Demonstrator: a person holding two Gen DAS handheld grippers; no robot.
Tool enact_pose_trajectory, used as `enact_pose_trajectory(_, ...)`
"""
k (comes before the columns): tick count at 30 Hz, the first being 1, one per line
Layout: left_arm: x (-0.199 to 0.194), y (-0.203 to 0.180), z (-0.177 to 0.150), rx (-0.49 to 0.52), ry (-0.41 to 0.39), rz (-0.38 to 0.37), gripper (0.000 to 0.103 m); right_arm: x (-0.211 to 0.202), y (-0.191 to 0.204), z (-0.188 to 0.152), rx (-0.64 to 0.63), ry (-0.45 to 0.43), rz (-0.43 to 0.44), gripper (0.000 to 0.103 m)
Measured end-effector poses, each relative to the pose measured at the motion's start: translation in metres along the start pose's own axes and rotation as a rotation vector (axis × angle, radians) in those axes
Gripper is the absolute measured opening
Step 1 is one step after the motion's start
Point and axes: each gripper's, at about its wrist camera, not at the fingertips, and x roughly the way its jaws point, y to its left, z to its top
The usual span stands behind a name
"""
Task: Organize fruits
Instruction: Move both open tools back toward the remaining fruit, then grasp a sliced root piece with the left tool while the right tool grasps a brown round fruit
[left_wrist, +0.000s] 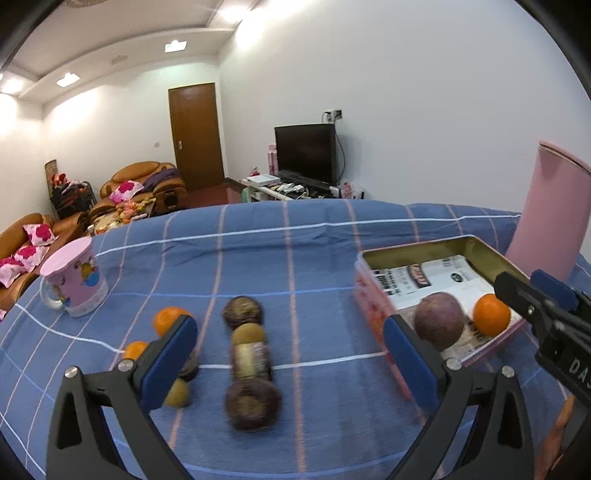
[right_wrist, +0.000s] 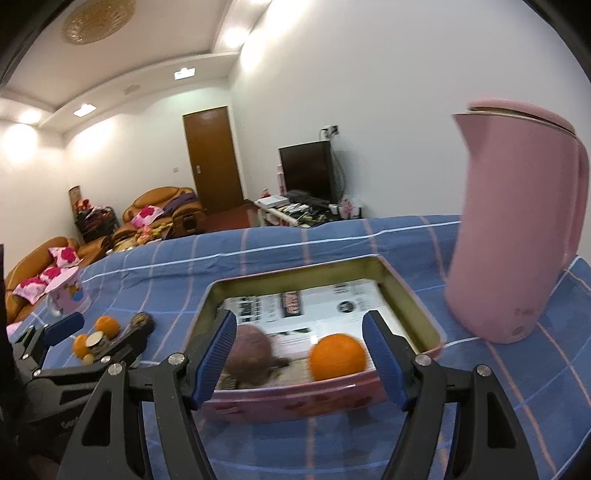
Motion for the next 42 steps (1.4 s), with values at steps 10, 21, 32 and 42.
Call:
enact_pose_trajectory(10,0.002,0.063,-0.004,-0.038,0.018,0.108,0.103,0.008,0.049,-0.009,-0.045,0.056,0.083,0.072)
enact_pose_trajectory(21,0.003,0.157,-0.008,-0.194,0.049,0.230,0.103,0.035,0.128,-0.027,-0.137,0.216,0.226,0.072)
enact_pose_trajectory(32,0.006,0.178,-0.010,-0.226,0.072,0.250,0.103,0.070,0.177,-0.042,-0.199,0.395,0.270,0.064)
enact_pose_trajectory(42,0.006,0.173,-0.009,-0.196,0.059,0.217,0.102,0.077,0.173,-0.046,-0.174,0.449,0.306,0.039)
